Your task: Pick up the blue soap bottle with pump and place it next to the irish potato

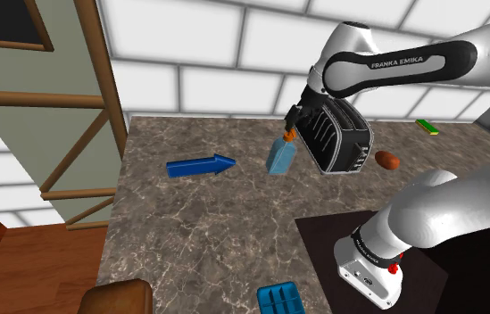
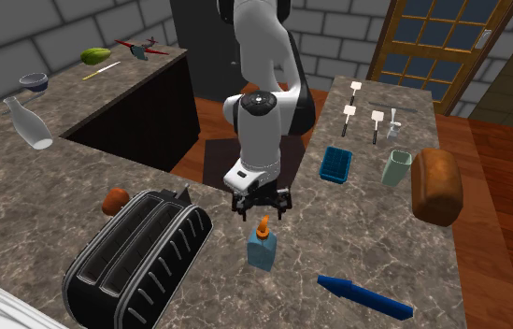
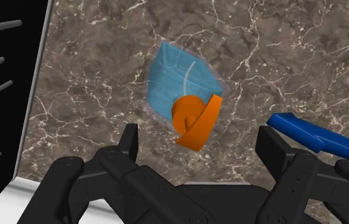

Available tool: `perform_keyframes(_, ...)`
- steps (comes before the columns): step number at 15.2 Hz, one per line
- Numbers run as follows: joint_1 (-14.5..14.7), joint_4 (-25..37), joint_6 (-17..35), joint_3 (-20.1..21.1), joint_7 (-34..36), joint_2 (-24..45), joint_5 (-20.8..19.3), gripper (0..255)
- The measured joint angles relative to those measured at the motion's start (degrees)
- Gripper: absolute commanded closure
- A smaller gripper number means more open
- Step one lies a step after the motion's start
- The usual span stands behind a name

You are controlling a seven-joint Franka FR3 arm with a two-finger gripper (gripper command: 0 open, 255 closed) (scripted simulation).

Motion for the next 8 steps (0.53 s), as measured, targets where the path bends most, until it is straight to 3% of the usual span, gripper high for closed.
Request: perform_keyframes(8,0.31,-2.57,7.93,-0.25,-0.08,5.27,0.59,0)
